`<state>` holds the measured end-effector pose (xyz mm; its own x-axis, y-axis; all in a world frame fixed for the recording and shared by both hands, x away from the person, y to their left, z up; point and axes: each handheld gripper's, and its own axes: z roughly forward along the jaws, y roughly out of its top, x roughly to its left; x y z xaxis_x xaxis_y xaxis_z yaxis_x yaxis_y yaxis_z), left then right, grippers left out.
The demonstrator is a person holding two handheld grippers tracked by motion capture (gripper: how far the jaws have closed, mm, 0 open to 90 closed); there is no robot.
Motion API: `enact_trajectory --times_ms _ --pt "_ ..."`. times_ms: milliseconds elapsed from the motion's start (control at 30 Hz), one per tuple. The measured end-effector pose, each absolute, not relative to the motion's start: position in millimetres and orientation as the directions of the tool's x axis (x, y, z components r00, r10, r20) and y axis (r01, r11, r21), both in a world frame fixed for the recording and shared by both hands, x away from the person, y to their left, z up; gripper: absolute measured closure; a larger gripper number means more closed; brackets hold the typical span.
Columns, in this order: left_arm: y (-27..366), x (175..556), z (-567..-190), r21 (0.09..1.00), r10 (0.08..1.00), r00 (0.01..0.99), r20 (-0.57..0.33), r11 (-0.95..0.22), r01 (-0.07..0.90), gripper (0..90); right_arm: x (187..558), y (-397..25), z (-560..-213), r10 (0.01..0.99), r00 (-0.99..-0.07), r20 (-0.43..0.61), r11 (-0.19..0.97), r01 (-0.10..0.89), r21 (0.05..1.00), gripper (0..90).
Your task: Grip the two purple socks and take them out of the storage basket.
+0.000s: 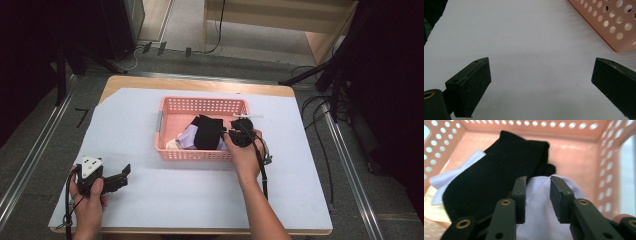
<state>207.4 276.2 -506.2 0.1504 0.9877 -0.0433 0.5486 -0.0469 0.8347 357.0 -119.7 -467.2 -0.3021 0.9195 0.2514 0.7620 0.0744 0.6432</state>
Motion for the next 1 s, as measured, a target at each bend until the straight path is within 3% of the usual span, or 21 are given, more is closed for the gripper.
enact_trajectory --times_ms 400,567,733,1000 --pt "276.2 207.5 -506.3 0.834 0.988 0.151 -0.044 -0.047 0.549 3.0 366.0 -111.8 -472.3 0.928 -0.264 0.262 0.07 0.816 0.573 61.8" --pt "276.4 207.4 -506.2 0.834 0.987 0.153 -0.045 -0.047 0.55 3.0 367.7 -106.0 -479.3 0.943 -0.265 0.201 0.113 0.823 0.556 65.0" --pt "276.9 207.3 -506.1 0.836 0.987 0.154 -0.048 -0.045 0.548 3.0 368.8 -105.2 -483.4 0.94 -0.268 0.211 0.123 0.844 0.523 83.3" --pt "276.9 207.5 -506.2 0.835 0.987 0.155 -0.047 -0.046 0.549 3.0 357.5 -105.8 -481.1 0.942 -0.286 0.174 0.116 0.766 0.632 85.4"
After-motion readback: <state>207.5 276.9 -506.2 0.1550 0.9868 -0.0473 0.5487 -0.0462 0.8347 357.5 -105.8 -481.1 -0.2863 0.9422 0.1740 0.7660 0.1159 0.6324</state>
